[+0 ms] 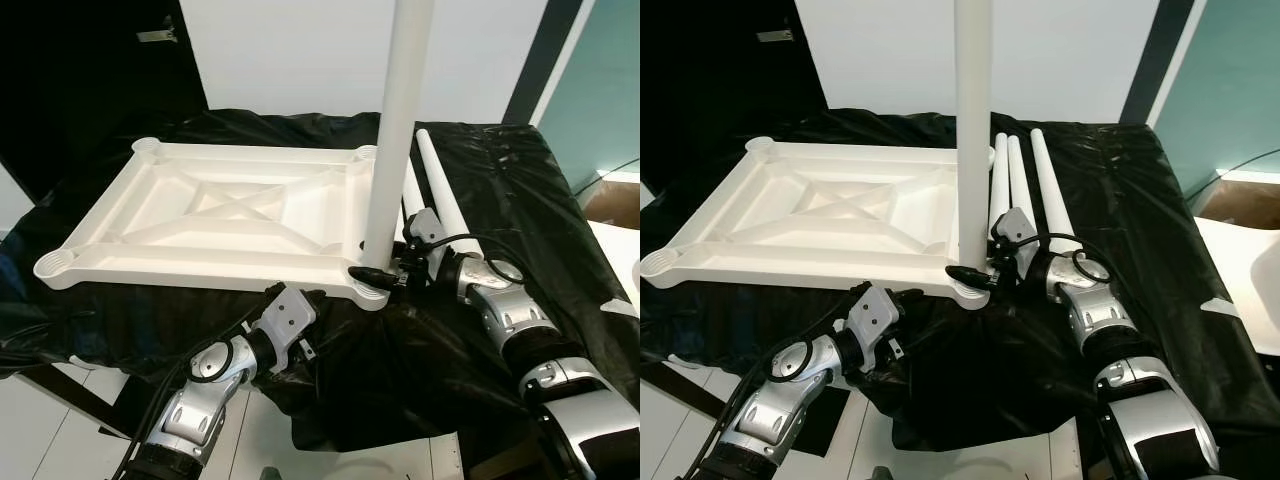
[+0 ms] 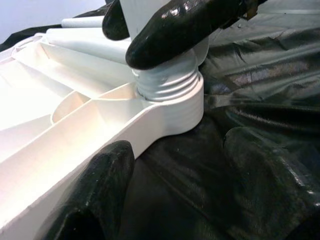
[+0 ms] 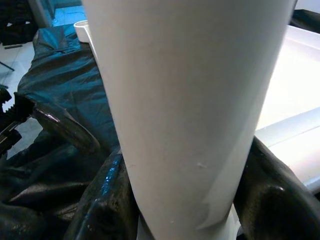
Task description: Building children table
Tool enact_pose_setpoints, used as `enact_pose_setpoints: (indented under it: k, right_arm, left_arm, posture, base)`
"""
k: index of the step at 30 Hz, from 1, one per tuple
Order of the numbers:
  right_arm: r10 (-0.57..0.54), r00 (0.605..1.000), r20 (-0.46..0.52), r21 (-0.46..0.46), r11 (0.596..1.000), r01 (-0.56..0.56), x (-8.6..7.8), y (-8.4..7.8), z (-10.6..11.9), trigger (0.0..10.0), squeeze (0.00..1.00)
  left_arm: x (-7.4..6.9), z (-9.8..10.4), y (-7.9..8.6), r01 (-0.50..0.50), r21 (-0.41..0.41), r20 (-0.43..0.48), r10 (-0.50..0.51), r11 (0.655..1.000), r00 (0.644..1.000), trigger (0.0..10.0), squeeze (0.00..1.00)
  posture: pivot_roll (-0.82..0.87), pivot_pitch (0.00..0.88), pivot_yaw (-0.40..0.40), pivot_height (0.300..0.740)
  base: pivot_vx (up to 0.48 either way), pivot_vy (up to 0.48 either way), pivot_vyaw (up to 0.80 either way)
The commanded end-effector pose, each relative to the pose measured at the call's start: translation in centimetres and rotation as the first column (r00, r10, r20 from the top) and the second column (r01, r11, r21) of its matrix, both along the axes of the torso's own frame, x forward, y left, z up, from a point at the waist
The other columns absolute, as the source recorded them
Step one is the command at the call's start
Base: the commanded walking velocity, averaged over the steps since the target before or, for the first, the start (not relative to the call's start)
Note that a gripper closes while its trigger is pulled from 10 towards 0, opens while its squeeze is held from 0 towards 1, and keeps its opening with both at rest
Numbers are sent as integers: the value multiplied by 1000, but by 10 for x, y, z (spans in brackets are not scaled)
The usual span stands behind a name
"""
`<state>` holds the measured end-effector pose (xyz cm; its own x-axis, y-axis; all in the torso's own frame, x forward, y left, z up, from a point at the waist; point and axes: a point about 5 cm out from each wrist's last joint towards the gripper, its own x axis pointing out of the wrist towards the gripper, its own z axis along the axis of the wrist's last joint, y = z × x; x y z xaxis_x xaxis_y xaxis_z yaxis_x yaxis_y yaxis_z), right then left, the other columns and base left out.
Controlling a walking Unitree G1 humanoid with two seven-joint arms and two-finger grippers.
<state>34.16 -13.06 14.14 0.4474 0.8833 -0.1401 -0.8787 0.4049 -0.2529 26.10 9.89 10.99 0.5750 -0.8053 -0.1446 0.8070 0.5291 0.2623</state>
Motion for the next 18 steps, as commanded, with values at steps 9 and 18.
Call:
enact_pose_setpoints:
  k: [9,18]
  right_arm:
    - [-231,973,-4,359,908,217,-32,16,-25,0,0]
    - [-460,887,-39,414,801,433,-40,16,-39,0,0]
  left_arm:
    - [0,0,1,-7,11,1,7,1000,1000,10000,0]
    - [2,1,0,0,13,4,0,1000,1000,10000,0]
  posture:
    - [164,0,4,740]
    - [151,0,7,740]
  base:
    - [0,0,0]
    - [0,0,0]
